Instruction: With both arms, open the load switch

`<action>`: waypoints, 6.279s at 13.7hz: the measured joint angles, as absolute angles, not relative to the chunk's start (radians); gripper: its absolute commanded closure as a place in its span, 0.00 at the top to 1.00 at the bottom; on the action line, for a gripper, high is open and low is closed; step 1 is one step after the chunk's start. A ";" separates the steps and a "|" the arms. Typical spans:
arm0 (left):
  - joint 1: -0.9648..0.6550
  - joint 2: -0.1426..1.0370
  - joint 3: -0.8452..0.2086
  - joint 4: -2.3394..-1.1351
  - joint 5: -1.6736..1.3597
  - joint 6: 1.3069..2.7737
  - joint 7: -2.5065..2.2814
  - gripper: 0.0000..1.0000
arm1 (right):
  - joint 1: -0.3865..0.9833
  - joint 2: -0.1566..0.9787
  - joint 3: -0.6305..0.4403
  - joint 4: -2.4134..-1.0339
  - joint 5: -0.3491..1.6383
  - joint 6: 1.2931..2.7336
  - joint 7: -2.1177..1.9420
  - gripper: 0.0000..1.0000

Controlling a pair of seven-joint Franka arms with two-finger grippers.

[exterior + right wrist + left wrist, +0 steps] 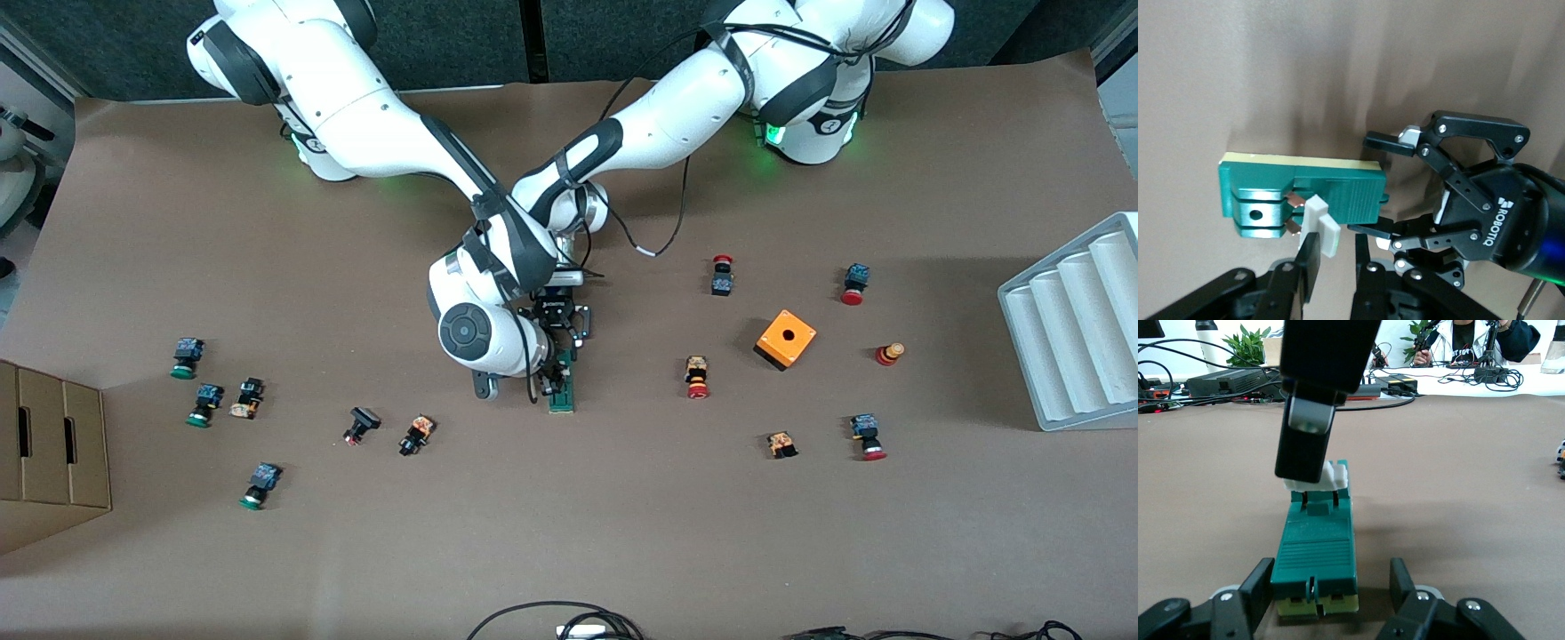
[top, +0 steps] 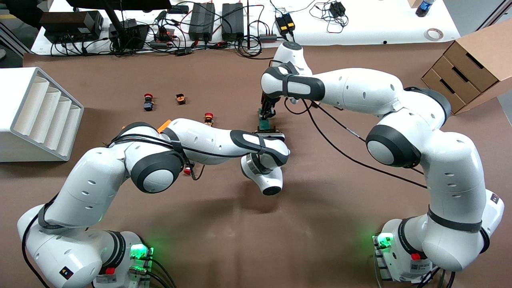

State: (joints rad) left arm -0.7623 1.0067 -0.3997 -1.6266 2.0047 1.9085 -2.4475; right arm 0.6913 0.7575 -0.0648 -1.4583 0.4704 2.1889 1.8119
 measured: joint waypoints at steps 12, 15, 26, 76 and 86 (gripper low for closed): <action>-0.762 1.007 -0.399 -1.627 2.005 1.908 -2.447 0.77 | 0.705 0.758 -0.061 -1.496 0.443 2.231 1.812 0.29; -0.762 1.007 -0.399 -1.627 2.005 1.908 -2.447 0.77 | 0.705 0.758 -0.061 -1.496 0.443 2.232 1.812 0.29; -0.762 1.006 -0.399 -1.625 2.005 1.908 -2.447 0.77 | 0.696 0.730 -0.068 -1.485 0.442 2.193 1.811 0.86; -0.425 0.305 -0.427 -1.564 0.484 1.839 -0.444 1.00 | 0.036 0.052 -0.099 -1.633 0.063 1.631 -0.043 1.00; -0.061 0.125 -0.417 -1.562 0.218 1.709 -0.117 1.00 | 0.039 0.051 -0.098 -1.623 0.060 1.641 -0.043 1.00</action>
State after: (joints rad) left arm -0.0614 0.1251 -0.4166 -1.5624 0.2184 1.7088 -0.1175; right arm 0.0390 0.0515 -0.0978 -1.6230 0.0597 1.6408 -0.0433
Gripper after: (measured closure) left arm 0.000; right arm 0.000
